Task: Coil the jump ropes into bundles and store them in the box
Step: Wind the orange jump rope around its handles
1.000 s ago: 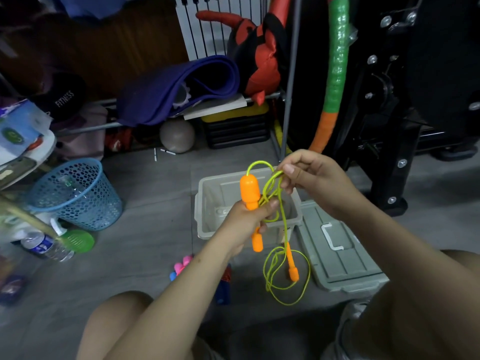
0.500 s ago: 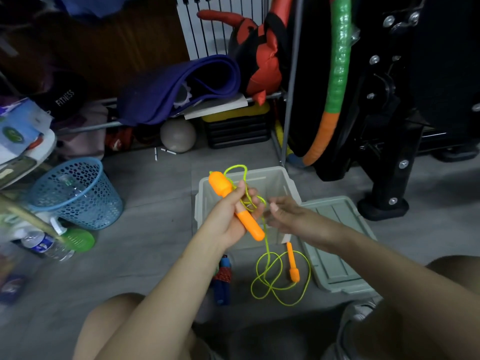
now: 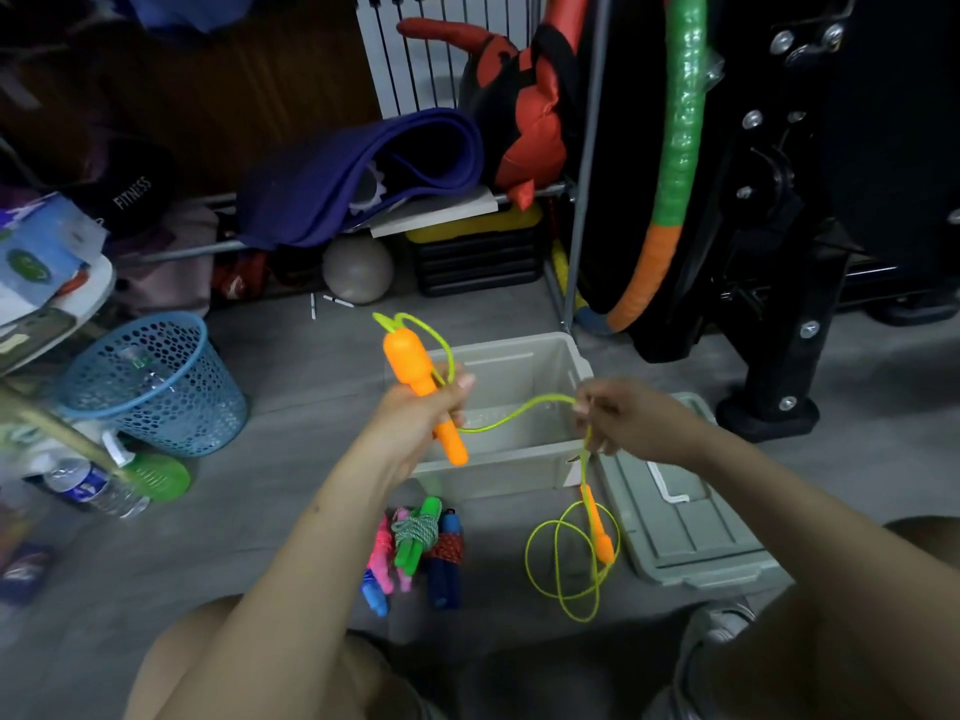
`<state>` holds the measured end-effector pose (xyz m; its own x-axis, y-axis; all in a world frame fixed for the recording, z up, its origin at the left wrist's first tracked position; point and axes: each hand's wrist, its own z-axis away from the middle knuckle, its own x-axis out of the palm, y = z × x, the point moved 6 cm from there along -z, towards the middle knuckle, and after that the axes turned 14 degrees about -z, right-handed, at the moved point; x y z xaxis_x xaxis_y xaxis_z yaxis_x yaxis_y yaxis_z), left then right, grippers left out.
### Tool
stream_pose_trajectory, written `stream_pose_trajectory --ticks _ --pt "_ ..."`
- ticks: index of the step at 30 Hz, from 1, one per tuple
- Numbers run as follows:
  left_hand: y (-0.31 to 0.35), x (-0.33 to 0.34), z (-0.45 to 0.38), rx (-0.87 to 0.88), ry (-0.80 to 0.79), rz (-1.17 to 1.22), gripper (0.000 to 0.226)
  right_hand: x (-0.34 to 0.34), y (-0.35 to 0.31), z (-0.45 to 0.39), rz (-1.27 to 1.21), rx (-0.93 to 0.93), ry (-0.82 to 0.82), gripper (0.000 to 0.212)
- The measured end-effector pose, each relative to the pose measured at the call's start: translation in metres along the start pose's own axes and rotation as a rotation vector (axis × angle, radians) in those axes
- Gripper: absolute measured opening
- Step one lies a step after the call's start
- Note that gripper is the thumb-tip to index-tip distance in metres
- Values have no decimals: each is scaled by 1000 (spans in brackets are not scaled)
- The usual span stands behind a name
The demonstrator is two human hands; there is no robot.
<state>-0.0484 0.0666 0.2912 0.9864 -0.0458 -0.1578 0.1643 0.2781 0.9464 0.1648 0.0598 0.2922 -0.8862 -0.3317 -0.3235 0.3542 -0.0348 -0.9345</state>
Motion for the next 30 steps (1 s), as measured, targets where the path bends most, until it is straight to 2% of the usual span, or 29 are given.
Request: stream_pose_trajectory --ticks 3,5,9,13,16,19,21,23,26,28,30 --pt "-12 31 11 -60 -196 -81 17 3 -28 1 -284 -209 25 18" --pt "-17 51 17 -69 -300 -99 23 7 -43 6 -347 -290 -11 14" --pt "-16 63 20 11 -222 -288 19 17 -52 10 -372 -333 -76 16" --pt "-14 66 22 -2 -163 -394 18 14 -50 7 -382 -352 -22 17" --pt "-13 64 20 -69 -198 -220 6 5 -44 5 -439 -322 105 19" --pt "-8 58 19 -152 -191 39 9 5 -27 4 -434 -156 198 17" --pt "-3 54 19 -182 -186 190 13 16 -10 6 -324 43 129 27" --pt "0 52 18 -195 -199 293 18 32 2 12 -185 163 -39 37" --pt "4 44 13 -177 -167 374 20 54 8 24 -108 189 -310 47" --pt "7 30 6 -155 -109 438 20 54 16 27 187 177 -443 44" --pt "4 11 -3 -154 -15 425 21 46 24 25 442 185 -519 31"
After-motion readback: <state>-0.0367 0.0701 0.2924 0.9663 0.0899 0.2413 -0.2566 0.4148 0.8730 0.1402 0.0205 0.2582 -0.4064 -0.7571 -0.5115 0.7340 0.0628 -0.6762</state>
